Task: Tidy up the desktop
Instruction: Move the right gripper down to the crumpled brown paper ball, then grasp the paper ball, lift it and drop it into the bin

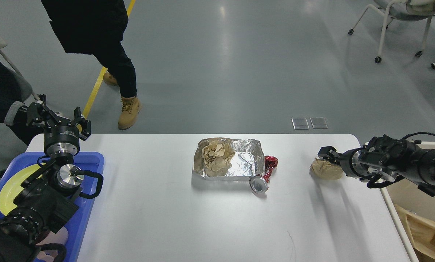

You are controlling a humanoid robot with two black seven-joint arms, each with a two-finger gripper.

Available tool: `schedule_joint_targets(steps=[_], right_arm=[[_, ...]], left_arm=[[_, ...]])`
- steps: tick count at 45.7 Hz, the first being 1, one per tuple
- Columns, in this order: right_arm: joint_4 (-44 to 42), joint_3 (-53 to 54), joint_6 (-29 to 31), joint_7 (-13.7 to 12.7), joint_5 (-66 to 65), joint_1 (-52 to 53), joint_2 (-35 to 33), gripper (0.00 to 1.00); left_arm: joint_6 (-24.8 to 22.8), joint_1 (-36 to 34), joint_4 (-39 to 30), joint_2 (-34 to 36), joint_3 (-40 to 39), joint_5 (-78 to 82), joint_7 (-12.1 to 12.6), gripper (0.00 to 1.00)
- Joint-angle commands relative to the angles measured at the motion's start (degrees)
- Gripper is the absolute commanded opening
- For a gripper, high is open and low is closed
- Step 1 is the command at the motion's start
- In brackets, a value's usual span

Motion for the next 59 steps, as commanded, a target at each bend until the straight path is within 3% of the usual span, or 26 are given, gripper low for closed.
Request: schedule_joint_targets(steps=[1,10,12,21,33,37,49,59], right_arm=[[-0.2,-0.2,-1.6,-0.1,0.0,-1.8,0.5,0.54],[0.1,0.6,-1.8,-0.2,0.1,-2.1,0.6,0.06],[0.3,0.9,-1.8,-0.1,0.1,-2.0,0.5,0.00],[5.0,0.0,-1.5,-0.1,0.6,2.7,-2.1,0.00],[28.5,-0.4,-0.3,-0.1,0.1,26.7,-16.2,0.00],[32.8,-1.4,2.7,-0.1,0.1,36.0,-19.4,0.00],[33.7,-3.1,14.6,-0.1,0.6,53.0,-24.9,0.00],[29.0,-8.2,11.7,-0.1,0.3,51.6,-27.6,0.00]], left_arm=[[0.0,0.0,0.0,0.0,0.0,0.0,0.0,0.97],[0.0,0.0,0.0,0.0,0.0,0.0,0.0,0.97],[0.0,0.0,0.0,0.0,0.0,-0.1,0.0,0.97],[0.0,0.0,0.0,0.0,0.0,0.0,0.0,0.97],[0.0,0.0,0.0,0.0,0.0,0.0,0.0,0.97],[0.0,0.0,0.0,0.0,0.0,-0.1,0.0,0.97],[0.0,0.0,0.0,0.0,0.0,0.0,0.0,0.97],[0.0,0.0,0.0,0.0,0.0,0.0,0.0,0.97]])
